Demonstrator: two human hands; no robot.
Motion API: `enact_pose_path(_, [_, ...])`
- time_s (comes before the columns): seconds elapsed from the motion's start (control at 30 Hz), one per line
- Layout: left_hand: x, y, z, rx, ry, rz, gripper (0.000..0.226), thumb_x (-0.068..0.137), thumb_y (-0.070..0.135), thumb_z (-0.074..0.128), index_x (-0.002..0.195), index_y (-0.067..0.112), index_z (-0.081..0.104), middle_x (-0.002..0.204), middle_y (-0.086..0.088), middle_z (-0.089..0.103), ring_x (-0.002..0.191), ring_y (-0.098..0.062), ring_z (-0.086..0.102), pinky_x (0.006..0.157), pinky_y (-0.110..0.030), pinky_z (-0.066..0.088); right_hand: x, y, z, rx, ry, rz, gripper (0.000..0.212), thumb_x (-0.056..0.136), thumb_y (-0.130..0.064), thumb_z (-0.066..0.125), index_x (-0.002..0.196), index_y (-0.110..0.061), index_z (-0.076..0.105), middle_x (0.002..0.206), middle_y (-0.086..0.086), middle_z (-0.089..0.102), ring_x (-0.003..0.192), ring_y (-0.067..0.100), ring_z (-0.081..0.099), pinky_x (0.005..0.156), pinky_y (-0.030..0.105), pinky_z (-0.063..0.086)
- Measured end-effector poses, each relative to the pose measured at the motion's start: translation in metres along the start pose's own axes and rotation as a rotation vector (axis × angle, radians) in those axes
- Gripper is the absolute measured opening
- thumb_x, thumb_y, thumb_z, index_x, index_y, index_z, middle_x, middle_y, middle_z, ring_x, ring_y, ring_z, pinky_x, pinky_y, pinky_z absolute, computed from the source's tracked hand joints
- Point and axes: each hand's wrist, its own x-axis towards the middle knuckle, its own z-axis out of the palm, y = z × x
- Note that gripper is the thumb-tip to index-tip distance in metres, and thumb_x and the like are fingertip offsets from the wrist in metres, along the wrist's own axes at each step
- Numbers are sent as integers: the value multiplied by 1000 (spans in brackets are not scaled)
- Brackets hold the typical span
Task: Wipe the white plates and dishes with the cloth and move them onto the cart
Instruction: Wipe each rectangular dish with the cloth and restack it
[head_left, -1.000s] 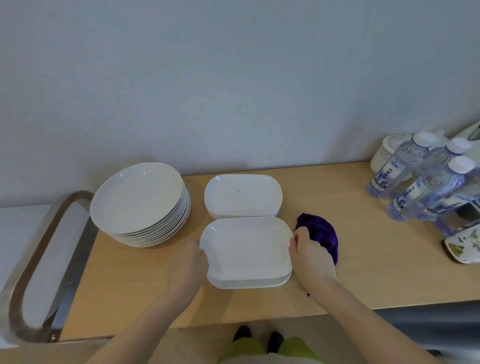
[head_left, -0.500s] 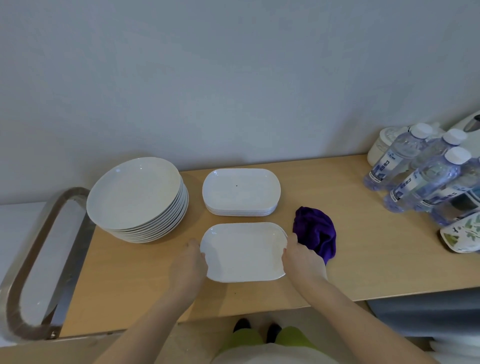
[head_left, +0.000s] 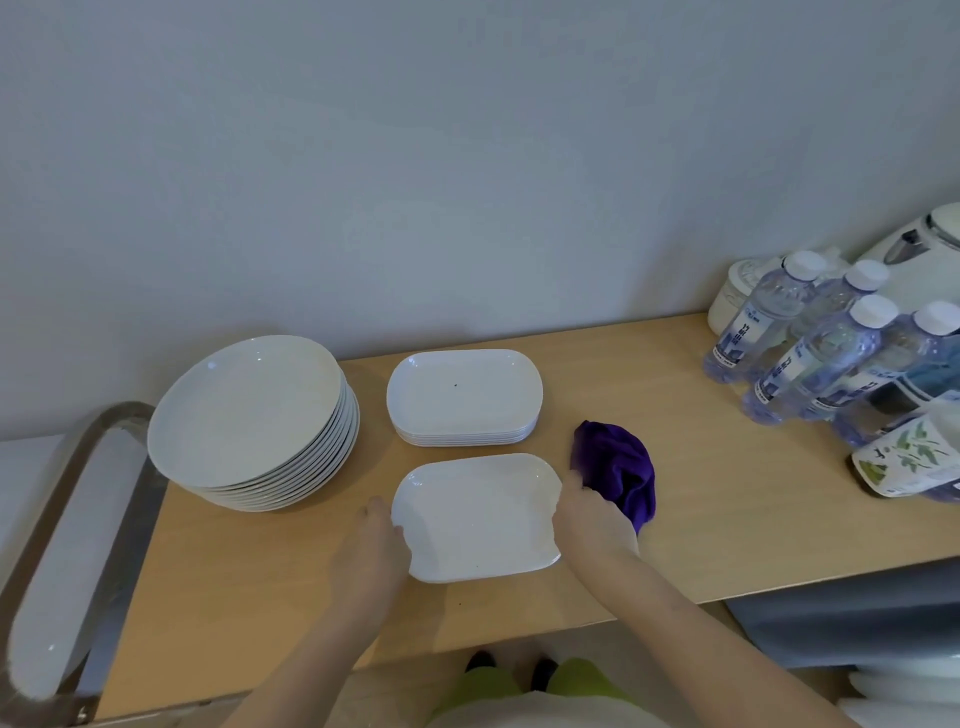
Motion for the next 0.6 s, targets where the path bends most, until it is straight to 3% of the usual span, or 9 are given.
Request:
enact_pose_path(0.1, [-1, -2, 2, -3, -6, 0, 7, 93, 16, 42, 99, 13, 46, 91, -1, 54, 76, -21, 56, 64, -34, 46, 1, 5, -9, 17, 225, -36, 34, 90, -8, 43, 124, -11, 46, 117, 1, 53, 105, 19, 53, 59, 27, 40])
enact_pose_path(0.17, [-1, -2, 4, -17, -7, -7, 8, 93, 16, 41, 99, 15, 46, 90, 0, 54, 74, -19, 56, 61, -32, 44, 3, 13, -17, 65, 371, 1, 40, 88, -13, 51, 129, -13, 49, 125, 4, 51, 113, 24, 49, 79, 33, 43])
enact_pose_path(0.27, [-1, -3, 7, -68, -10, -23, 9, 93, 15, 41, 99, 15, 47, 89, 0, 54, 72, -17, 55, 60, -33, 46, 9, 29, -23, 51, 333, 154, 56, 91, -31, 52, 142, -18, 31, 146, 5, 30, 130, 25, 33, 100, 38, 32])
enact_pose_path(0.33, [0, -3, 8, -89, -9, -32, 9, 93, 15, 41, 100, 16, 46, 90, 0, 54, 72, -16, 55, 61, -33, 47, 13, 38, -23, 72, 310, 208, 60, 93, -38, 51, 143, -17, 26, 149, 6, 24, 133, 26, 27, 102, 39, 32])
enact_pose_path(0.43, [0, -4, 9, -105, -1, -43, 8, 94, 16, 41, 99, 16, 47, 89, 0, 54, 71, -15, 55, 58, -32, 45, 16, 50, -27, 205, 315, 240, 53, 97, -37, 46, 141, -12, 30, 145, 9, 33, 130, 30, 30, 101, 42, 36])
enact_pose_path(0.6, [1, -4, 10, -124, 7, -47, 10, 95, 17, 38, 100, 17, 47, 92, -1, 55, 73, -17, 55, 60, -32, 45, 23, 69, -35, 72, 214, 322, 36, 97, -30, 43, 130, -16, 43, 130, 5, 47, 119, 29, 36, 95, 40, 32])
